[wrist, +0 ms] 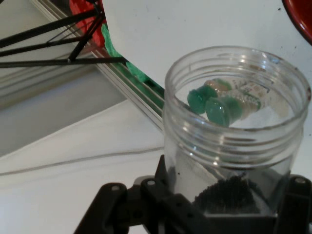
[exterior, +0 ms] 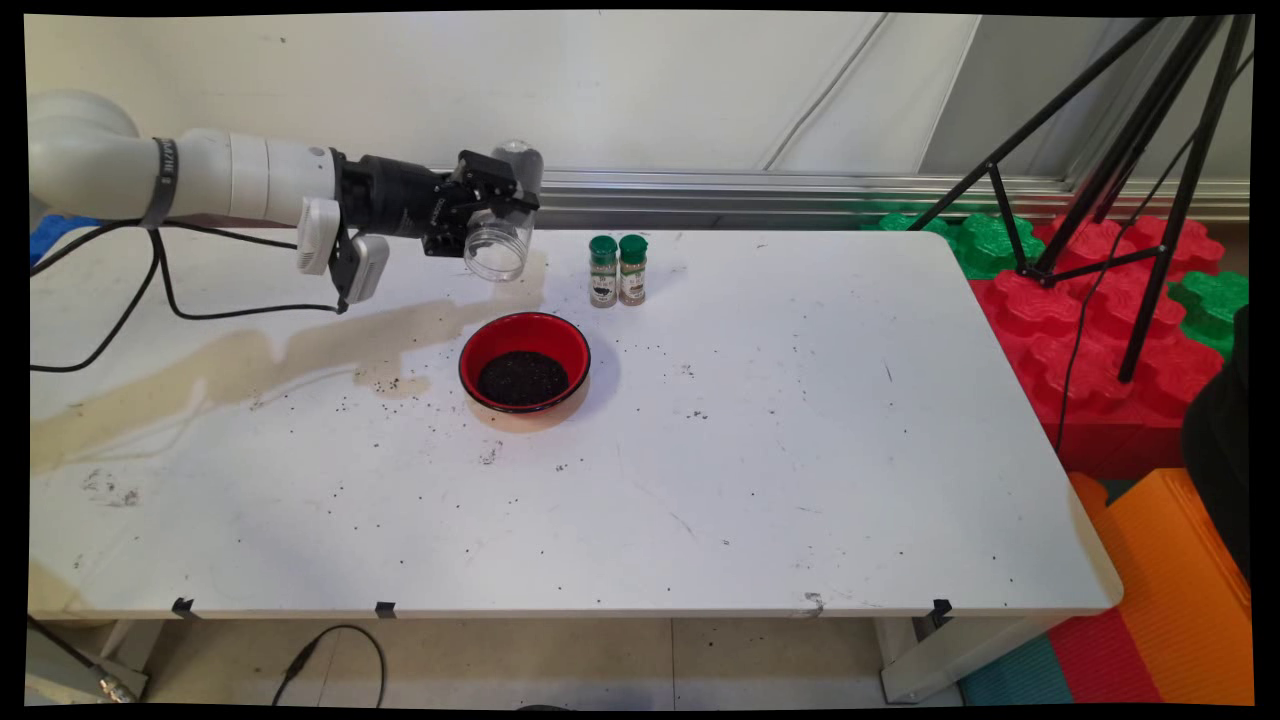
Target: Pour the black seasoning powder in the red bowl
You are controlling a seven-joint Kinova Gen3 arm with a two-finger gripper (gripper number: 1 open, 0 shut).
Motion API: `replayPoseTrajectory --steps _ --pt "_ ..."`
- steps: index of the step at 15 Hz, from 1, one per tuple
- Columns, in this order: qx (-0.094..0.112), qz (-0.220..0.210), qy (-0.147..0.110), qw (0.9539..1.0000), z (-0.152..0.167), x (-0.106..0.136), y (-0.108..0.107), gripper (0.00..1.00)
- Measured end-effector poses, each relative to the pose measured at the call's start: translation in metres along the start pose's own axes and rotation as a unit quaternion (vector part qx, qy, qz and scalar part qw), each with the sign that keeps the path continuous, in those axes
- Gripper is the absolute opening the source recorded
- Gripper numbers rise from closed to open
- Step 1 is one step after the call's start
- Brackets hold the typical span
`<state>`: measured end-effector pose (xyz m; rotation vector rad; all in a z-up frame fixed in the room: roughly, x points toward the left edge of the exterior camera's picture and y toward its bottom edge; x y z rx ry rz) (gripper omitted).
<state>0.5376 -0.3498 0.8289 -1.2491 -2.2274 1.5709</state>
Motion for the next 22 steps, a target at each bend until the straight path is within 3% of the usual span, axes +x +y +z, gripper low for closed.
replayPoseTrajectory --steps 8,22 --pt "0.000 0.067 -0.009 0.9977 0.008 0.009 -0.003 0.00" --pt "0.004 0.156 -0.028 0.9873 0.013 0.026 -0.002 0.00"
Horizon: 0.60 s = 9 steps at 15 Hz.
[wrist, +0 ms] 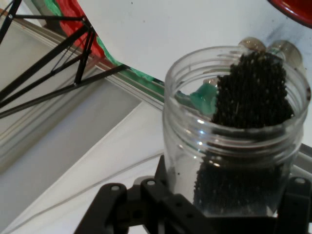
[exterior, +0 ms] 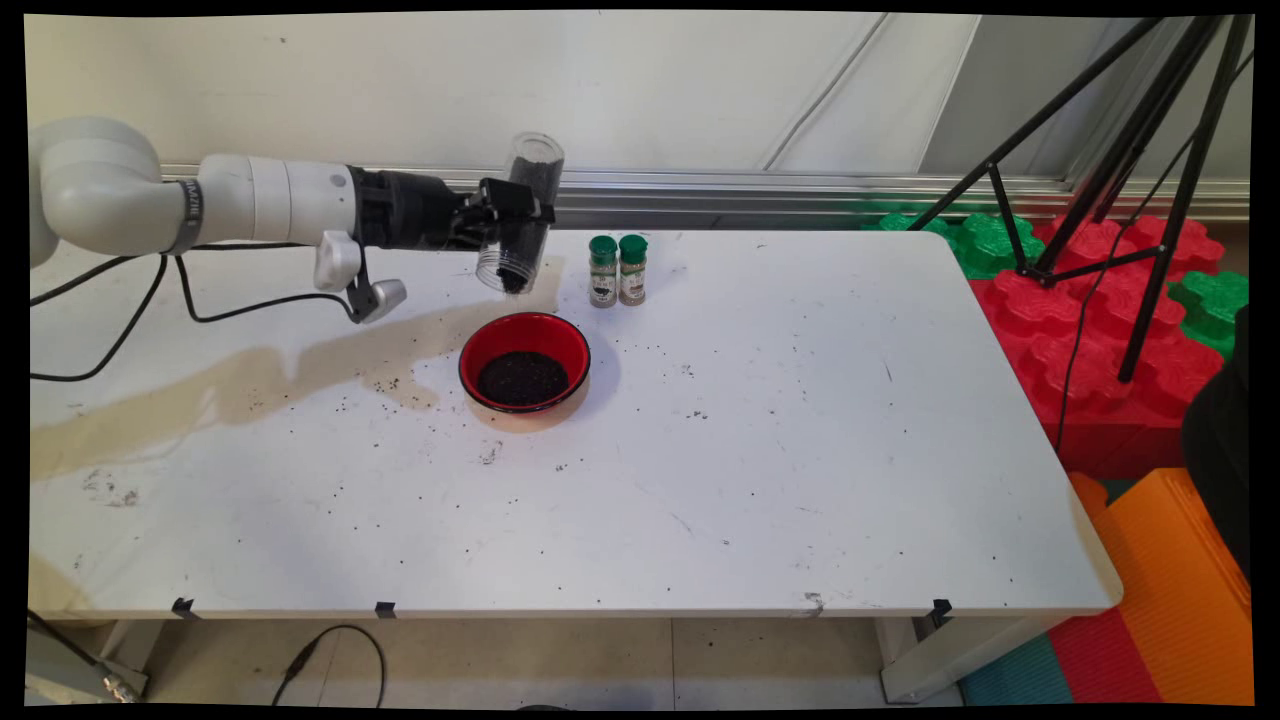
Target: Pour the black seasoning powder in the red bowl
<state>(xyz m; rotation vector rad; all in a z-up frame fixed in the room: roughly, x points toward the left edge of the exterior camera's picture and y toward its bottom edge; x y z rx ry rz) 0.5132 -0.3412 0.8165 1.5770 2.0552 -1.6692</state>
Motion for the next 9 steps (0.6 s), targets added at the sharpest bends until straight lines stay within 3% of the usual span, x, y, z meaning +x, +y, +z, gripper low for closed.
replayPoseTrajectory --steps 9 --pt "0.003 0.051 -0.002 0.9987 -0.0041 0.0082 -0.0014 0.00"
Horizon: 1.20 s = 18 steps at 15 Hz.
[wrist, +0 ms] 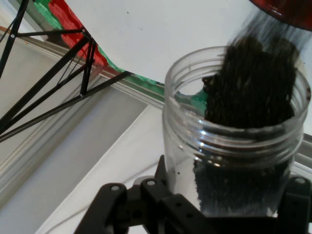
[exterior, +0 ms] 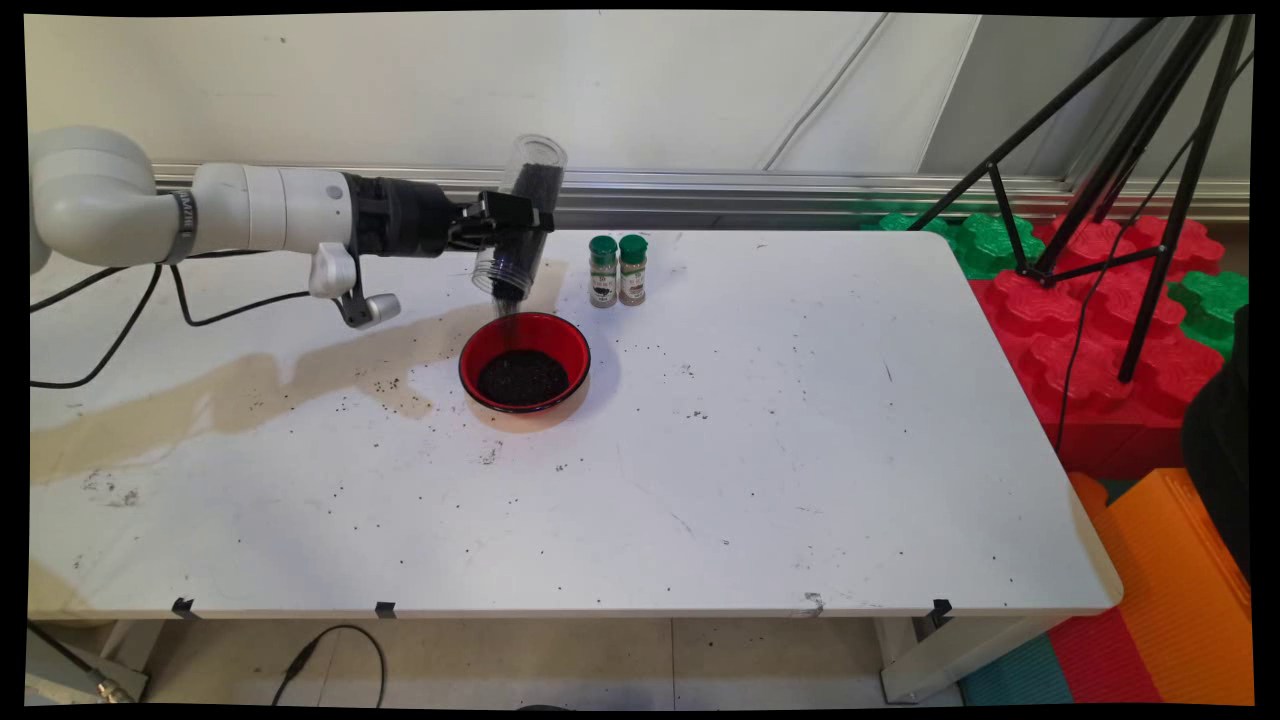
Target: Pour the black seasoning powder in the red bowl
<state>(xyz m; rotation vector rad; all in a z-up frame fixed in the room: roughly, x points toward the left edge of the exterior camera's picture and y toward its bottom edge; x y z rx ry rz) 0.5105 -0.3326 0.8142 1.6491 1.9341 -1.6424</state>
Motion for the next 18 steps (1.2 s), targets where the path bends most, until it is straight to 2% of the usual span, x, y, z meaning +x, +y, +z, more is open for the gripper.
replayPoseTrajectory --steps 18 --pt "0.001 0.050 -0.005 0.9988 -0.0012 0.0068 -0.0031 0.00"
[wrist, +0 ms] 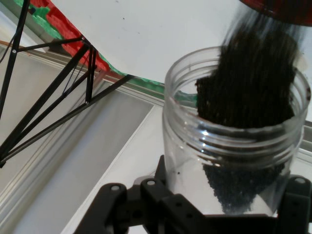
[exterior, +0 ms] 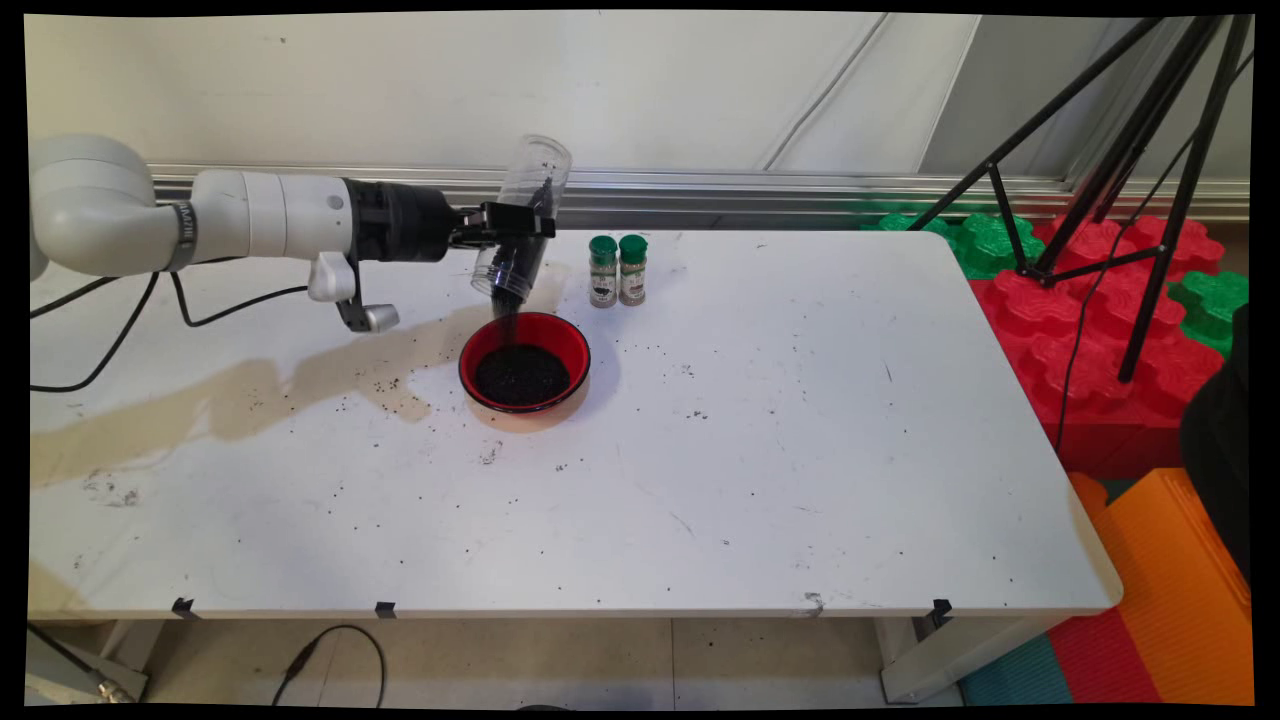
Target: Pour the black seasoning powder in the red bowl
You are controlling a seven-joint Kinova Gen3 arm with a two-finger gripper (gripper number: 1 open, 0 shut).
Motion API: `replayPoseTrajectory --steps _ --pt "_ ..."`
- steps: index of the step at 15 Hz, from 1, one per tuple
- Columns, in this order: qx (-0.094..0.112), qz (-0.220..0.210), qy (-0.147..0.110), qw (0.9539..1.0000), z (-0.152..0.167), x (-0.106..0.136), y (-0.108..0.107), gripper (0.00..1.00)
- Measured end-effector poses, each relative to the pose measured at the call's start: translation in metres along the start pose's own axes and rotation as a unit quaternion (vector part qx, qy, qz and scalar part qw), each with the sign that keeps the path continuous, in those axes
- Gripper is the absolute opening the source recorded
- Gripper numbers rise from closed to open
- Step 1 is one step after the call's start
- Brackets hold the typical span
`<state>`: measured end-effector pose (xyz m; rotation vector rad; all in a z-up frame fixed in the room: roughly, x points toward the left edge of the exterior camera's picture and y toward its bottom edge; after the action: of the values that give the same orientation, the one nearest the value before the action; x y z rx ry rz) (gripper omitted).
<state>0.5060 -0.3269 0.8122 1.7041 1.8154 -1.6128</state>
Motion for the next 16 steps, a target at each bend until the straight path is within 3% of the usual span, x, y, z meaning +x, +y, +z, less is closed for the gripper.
replayPoseTrajectory --steps 16 --pt "0.007 0.046 -0.002 0.9989 -0.0036 0.0040 -0.0021 0.00"
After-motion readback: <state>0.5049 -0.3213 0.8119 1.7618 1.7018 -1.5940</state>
